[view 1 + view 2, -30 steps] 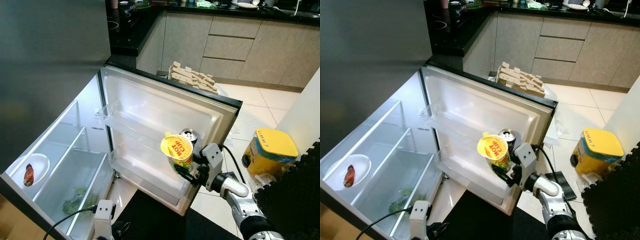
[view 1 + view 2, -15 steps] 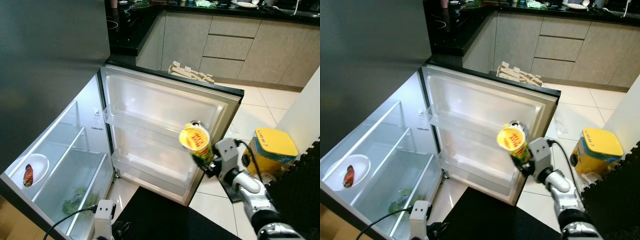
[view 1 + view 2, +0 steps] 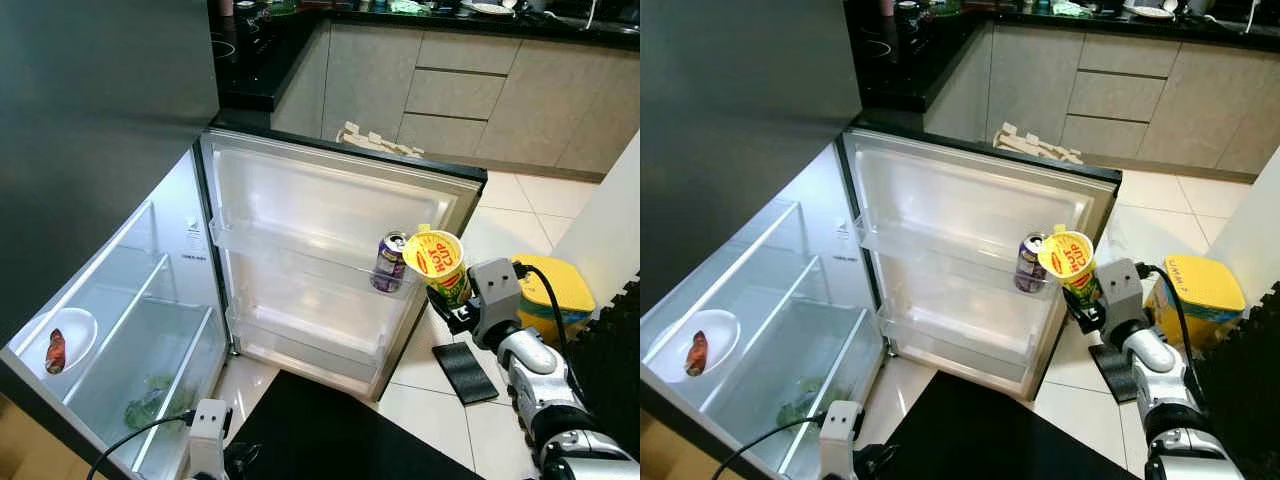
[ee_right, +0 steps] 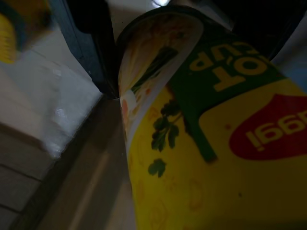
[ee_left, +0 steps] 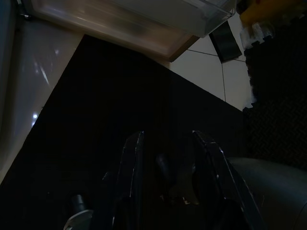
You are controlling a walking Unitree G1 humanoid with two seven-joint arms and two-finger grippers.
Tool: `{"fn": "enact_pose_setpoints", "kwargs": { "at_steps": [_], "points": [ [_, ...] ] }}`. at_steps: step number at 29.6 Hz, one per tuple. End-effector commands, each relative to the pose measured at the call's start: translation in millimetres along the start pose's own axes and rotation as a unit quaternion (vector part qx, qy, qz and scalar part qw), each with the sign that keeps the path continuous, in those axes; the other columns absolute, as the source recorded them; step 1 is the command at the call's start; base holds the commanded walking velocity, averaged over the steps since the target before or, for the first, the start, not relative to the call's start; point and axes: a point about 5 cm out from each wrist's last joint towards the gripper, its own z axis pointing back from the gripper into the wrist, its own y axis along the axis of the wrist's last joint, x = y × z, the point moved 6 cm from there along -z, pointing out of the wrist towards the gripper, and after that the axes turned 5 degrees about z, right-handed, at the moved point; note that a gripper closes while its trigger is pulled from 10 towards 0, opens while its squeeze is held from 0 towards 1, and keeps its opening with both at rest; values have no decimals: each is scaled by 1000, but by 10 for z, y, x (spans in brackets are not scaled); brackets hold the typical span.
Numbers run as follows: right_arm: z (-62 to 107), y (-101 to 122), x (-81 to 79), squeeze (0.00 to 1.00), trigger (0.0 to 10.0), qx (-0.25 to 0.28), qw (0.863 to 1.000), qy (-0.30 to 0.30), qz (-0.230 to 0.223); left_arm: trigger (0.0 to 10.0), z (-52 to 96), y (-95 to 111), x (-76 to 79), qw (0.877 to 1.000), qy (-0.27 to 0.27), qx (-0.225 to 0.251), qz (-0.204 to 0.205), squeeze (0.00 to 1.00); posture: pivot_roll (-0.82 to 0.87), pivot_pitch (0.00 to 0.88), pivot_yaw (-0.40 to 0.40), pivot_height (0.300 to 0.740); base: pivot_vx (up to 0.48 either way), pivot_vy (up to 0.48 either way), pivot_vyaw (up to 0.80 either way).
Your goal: Restocking fridge
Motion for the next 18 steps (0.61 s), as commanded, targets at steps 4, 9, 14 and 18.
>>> {"fn": "enact_pose_setpoints", "kwargs": {
  "at_steps": [4, 9, 14, 18],
  "points": [
    [-30, 219, -278, 0, 10000, 73, 990, 87, -82, 10000, 15, -22, -4, 1000, -3, -5, -8, 0, -75, 0, -39, 740, 0, 0, 0],
    [18, 322, -533, 0, 10000, 101, 971, 172, -129, 10000, 14, -23, 0, 1000, -5, -5, -9, 0, -74, 0, -40, 740, 0, 0, 0],
    [57, 140, -904, 0, 10000, 59, 963, 240, -111, 10000, 19, -34, 2, 1000, -5, -6, -8, 0, -74, 0, -40, 740, 0, 0, 0],
    [30, -75, -948, 0, 10000, 14, 972, 219, -85, 10000, 22, -47, 6, 1000, -6, -6, -8, 0, -70, 0, -40, 740, 0, 0, 0]
  ]
}}
